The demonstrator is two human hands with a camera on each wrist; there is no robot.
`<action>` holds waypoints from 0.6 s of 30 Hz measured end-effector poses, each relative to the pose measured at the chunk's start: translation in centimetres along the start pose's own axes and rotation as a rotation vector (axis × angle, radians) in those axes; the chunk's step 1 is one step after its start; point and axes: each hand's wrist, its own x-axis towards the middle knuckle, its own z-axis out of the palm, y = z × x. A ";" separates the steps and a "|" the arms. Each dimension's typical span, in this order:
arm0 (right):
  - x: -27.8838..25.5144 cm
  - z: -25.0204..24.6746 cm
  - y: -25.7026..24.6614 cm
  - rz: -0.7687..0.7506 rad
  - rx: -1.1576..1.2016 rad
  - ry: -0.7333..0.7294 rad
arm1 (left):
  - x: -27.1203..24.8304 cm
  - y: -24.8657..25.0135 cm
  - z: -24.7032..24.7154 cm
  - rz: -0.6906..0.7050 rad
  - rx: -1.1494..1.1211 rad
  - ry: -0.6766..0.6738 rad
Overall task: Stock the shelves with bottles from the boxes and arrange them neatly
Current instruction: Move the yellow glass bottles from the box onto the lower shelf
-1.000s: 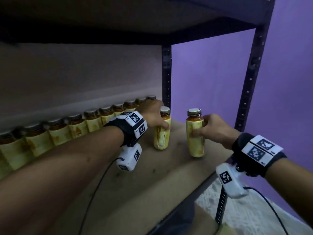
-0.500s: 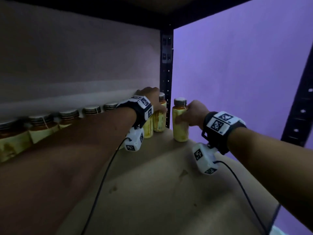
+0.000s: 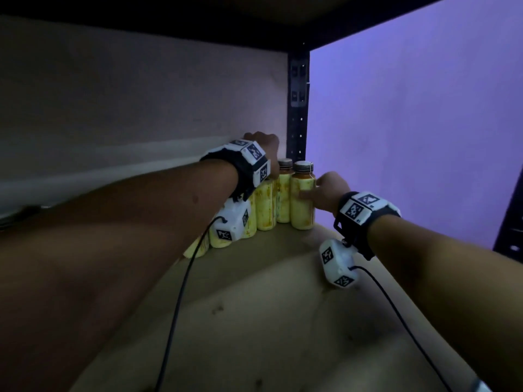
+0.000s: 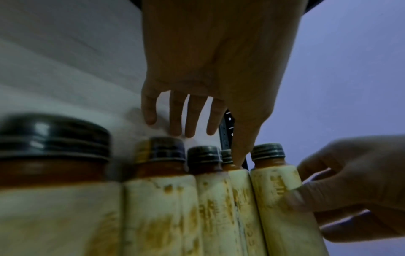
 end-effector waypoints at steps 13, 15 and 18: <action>-15.4 -3.3 -6.2 -0.123 -0.244 -0.157 | -18.9 -5.7 -9.6 0.015 -0.091 -0.228; -18.7 -3.6 -8.0 -0.164 -0.282 -0.157 | -22.6 -6.5 -11.0 -0.001 -0.115 -0.237; -24.1 -3.7 -10.2 -0.232 -0.320 -0.178 | -28.6 -7.0 -12.6 -0.070 -0.165 -0.262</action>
